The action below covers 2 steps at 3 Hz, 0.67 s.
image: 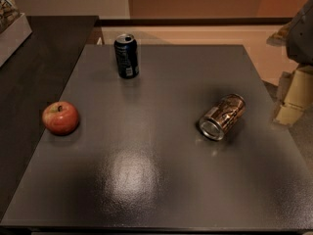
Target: Pick orange can
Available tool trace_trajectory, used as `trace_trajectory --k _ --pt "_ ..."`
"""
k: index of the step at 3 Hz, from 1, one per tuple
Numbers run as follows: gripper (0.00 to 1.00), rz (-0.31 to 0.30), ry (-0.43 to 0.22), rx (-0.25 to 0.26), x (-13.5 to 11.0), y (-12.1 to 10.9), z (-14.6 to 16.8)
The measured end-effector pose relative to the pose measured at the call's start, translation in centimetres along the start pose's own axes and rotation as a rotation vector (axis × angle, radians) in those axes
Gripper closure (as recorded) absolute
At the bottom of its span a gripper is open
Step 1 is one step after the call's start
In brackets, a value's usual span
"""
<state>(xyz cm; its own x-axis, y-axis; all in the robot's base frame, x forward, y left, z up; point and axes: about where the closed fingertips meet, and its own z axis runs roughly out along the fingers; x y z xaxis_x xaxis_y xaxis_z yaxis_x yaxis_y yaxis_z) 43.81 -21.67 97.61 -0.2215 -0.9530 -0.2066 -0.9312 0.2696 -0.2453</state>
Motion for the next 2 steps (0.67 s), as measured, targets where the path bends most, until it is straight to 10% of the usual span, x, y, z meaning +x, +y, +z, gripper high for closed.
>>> trace_trajectory --k 2 --pt "0.00 -0.079 -0.009 -0.026 -1.4 0.1 0.6"
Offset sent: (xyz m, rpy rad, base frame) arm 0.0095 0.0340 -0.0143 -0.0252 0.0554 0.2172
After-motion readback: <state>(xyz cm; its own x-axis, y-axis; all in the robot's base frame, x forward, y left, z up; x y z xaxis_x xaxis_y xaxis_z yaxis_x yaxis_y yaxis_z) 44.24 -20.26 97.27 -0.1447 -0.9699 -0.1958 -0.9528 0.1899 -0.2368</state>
